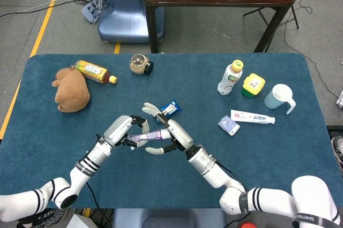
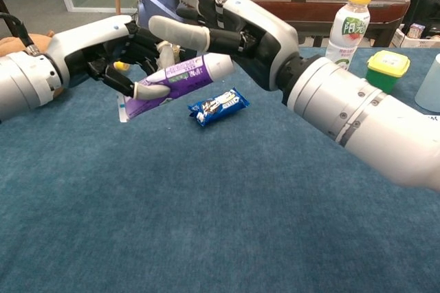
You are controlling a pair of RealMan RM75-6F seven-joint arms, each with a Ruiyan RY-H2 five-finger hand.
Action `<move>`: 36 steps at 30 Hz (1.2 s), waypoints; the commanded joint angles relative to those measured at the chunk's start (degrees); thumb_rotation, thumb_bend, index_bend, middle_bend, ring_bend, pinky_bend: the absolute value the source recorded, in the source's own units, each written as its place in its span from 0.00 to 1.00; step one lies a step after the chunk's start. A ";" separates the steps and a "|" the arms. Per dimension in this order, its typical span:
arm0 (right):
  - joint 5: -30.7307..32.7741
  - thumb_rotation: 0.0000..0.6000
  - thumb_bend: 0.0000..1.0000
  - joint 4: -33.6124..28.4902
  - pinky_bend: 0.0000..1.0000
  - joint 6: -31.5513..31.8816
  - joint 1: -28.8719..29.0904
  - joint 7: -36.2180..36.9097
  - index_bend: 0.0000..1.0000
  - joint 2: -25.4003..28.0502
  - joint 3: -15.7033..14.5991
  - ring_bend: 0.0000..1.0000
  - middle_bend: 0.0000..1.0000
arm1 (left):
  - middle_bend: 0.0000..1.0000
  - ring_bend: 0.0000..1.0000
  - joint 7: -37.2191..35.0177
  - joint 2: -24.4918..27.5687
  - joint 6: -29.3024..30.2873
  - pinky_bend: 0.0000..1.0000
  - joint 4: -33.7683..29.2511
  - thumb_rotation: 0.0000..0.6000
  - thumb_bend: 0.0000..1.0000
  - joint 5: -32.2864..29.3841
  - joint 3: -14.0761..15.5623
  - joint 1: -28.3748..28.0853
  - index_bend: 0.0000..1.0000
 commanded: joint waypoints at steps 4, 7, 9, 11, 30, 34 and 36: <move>-0.44 0.77 0.00 0.29 0.00 0.19 0.34 0.86 0.00 -0.24 -0.15 0.00 0.00 | 0.67 0.45 -0.36 0.07 -0.16 0.40 -0.08 1.00 0.40 -0.09 -0.11 -0.07 0.61; -0.59 0.76 0.00 0.37 0.00 0.31 0.46 1.14 0.00 -0.39 -0.25 0.00 0.00 | 0.67 0.45 -0.48 0.08 -0.21 0.40 -0.10 1.00 0.40 -0.13 -0.18 -0.11 0.61; -0.75 0.76 0.00 0.39 0.00 0.32 0.57 1.18 0.00 -0.43 -0.39 0.00 0.00 | 0.67 0.45 -0.49 0.07 -0.24 0.40 -0.01 1.00 0.40 -0.16 -0.18 -0.11 0.61; -0.78 0.77 0.00 0.41 0.00 0.32 0.62 1.17 0.00 -0.48 -0.50 0.00 0.00 | 0.67 0.45 -0.51 0.07 -0.24 0.40 0.08 1.00 0.40 -0.17 -0.18 -0.10 0.61; -1.90 0.76 0.00 -3.50 0.00 1.34 -0.18 -2.32 0.00 3.32 -1.84 0.00 0.00 | 0.67 0.45 -1.24 1.26 1.13 0.40 1.13 1.00 0.40 2.01 1.32 0.67 0.61; -2.27 0.77 0.00 -5.19 0.00 1.61 -0.89 -4.48 0.00 5.63 -2.57 0.00 0.00 | 0.67 0.44 -0.94 1.07 1.53 0.40 2.70 1.00 0.40 3.85 2.69 0.72 0.61; -2.40 0.76 0.00 -5.98 0.00 1.84 -1.32 -5.37 0.00 6.85 -2.89 0.00 0.00 | 0.67 0.44 -0.69 0.76 1.88 0.40 3.73 1.00 0.40 4.78 3.14 0.58 0.61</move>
